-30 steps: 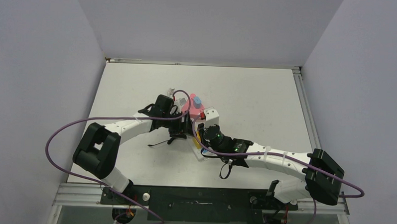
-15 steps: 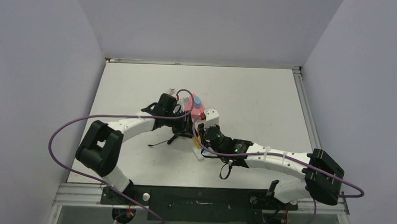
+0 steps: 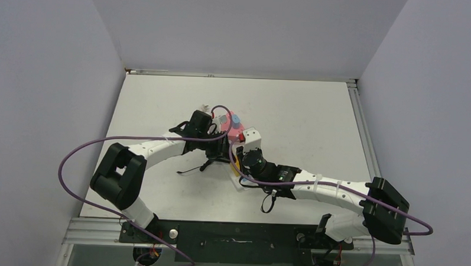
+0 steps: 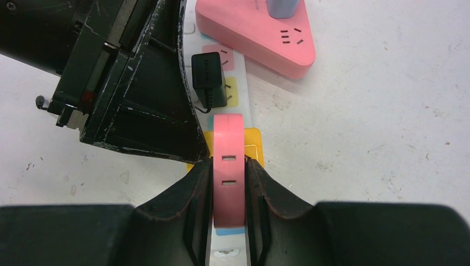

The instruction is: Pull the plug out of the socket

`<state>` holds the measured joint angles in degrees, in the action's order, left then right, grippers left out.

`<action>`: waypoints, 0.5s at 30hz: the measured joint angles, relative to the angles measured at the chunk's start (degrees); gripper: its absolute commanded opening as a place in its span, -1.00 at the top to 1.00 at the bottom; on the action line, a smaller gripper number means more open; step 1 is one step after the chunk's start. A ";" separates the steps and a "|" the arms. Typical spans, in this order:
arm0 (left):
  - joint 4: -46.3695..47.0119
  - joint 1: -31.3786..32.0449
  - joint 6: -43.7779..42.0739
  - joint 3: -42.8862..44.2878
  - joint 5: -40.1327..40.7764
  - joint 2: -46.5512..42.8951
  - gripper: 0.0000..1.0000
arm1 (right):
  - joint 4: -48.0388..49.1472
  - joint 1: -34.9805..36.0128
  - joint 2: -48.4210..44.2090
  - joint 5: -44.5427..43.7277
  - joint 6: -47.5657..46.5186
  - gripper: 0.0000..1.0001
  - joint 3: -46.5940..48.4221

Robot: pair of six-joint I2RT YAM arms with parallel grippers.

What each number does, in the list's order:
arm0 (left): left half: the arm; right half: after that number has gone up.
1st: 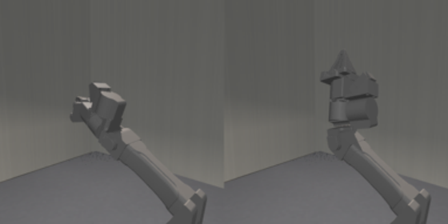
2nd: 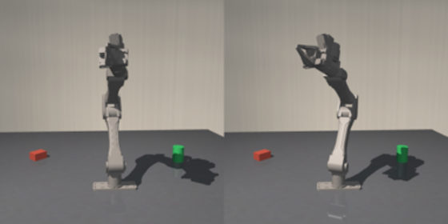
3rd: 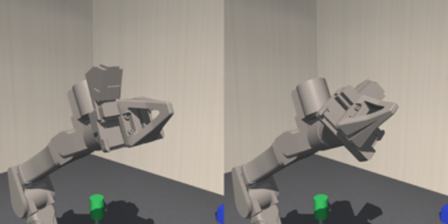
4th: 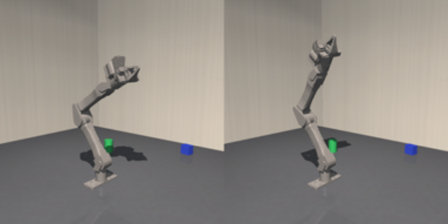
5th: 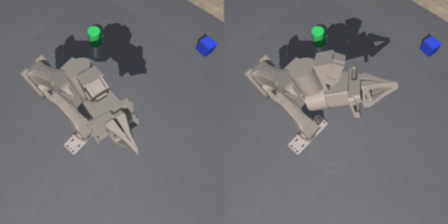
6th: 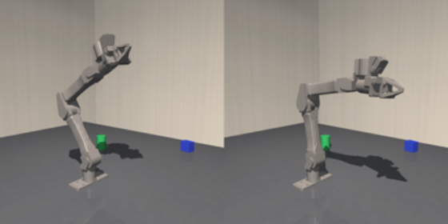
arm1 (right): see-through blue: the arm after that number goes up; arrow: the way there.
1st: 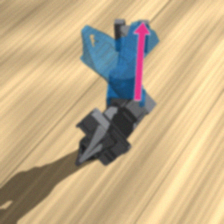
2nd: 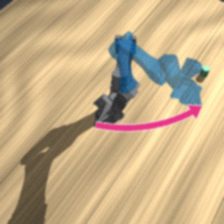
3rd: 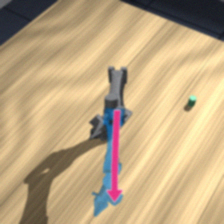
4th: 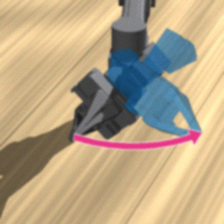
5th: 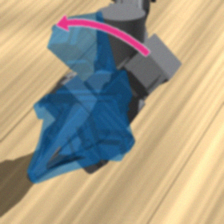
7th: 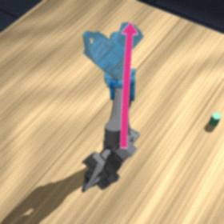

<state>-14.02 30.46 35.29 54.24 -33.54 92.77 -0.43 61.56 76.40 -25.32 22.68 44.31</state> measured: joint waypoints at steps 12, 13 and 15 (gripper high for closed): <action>0.72 1.25 -0.02 0.79 0.57 0.74 0.35 | -0.20 -3.89 -3.02 4.98 0.87 0.89 -2.19; 0.81 1.36 -0.02 0.87 0.66 0.83 0.35 | -0.13 -4.55 -3.37 6.05 0.98 0.89 -2.43; 1.03 1.53 -0.02 0.96 0.72 0.98 0.35 | -0.04 -5.97 -4.07 8.37 1.20 0.89 -2.95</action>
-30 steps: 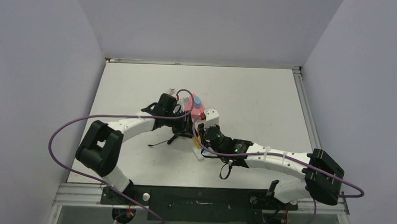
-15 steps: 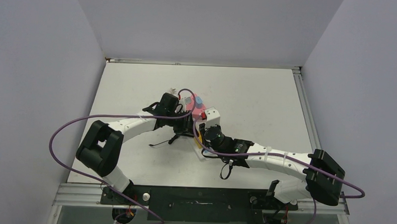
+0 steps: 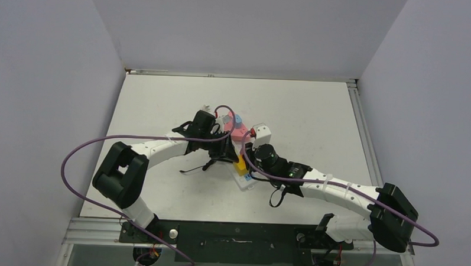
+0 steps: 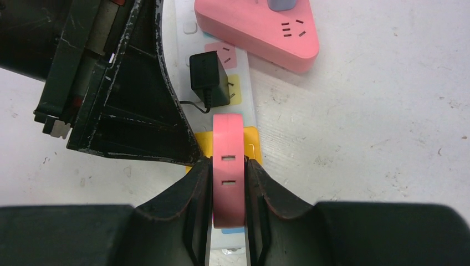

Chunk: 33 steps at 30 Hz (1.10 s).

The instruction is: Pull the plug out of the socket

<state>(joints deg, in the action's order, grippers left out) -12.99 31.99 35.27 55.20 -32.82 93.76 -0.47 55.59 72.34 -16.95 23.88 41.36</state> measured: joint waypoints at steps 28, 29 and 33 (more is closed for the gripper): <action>-0.28 0.81 -0.13 0.48 -0.76 0.50 0.44 | 0.28 6.43 0.59 -9.25 -4.79 0.89 -0.22; -0.33 0.81 -0.13 0.50 -0.76 0.52 0.44 | 0.28 6.40 0.59 -9.25 -4.79 0.89 -0.22; -0.63 0.85 -0.15 0.72 -0.72 0.59 0.44 | 0.31 5.66 0.57 -8.81 -4.59 0.89 -0.22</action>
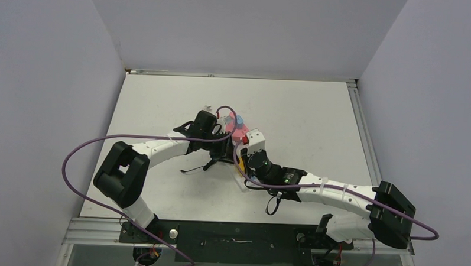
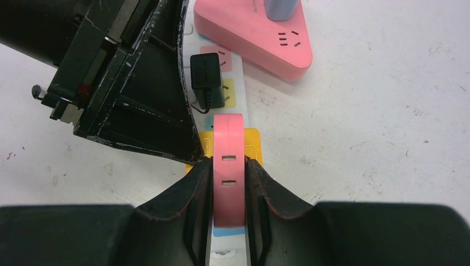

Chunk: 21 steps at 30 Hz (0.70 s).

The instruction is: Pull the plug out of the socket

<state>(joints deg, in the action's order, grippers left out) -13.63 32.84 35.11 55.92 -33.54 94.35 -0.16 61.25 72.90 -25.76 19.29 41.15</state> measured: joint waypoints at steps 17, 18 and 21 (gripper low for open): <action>-0.28 0.83 -1.05 1.05 2.05 0.24 0.45 | -0.44 -9.73 -1.40 15.63 2.99 0.89 -0.02; -0.28 0.83 -1.07 1.03 2.08 0.24 0.45 | -0.44 -9.73 -1.40 15.65 2.91 0.89 -0.02; -0.33 0.83 -1.07 1.05 2.10 0.24 0.45 | -0.44 -8.96 -1.38 15.23 2.45 0.89 -0.02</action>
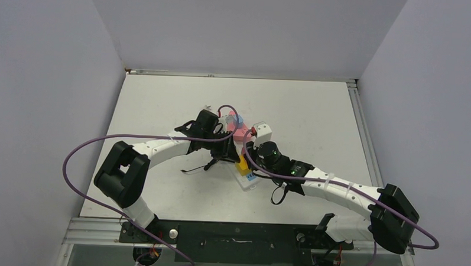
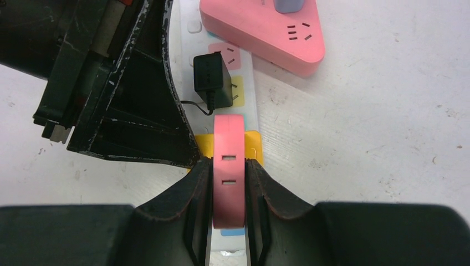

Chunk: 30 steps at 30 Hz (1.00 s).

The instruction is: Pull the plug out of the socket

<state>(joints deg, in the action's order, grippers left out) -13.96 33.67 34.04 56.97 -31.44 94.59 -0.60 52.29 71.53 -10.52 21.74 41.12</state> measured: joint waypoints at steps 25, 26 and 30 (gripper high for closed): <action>-1.22 0.81 -0.48 1.36 1.14 0.59 0.46 | -2.29 1.01 0.46 -3.67 -0.72 0.89 1.20; -1.16 0.96 -0.50 1.49 1.29 0.63 0.46 | -2.27 0.33 0.11 -2.73 -0.44 0.89 0.98; -1.05 1.18 -0.50 1.68 1.51 0.81 0.47 | -2.54 -0.81 -0.24 -0.94 -0.11 0.89 0.90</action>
<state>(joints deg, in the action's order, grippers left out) -15.00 34.85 33.54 58.65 -29.93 95.39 -3.14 51.48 71.29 -11.46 21.63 42.02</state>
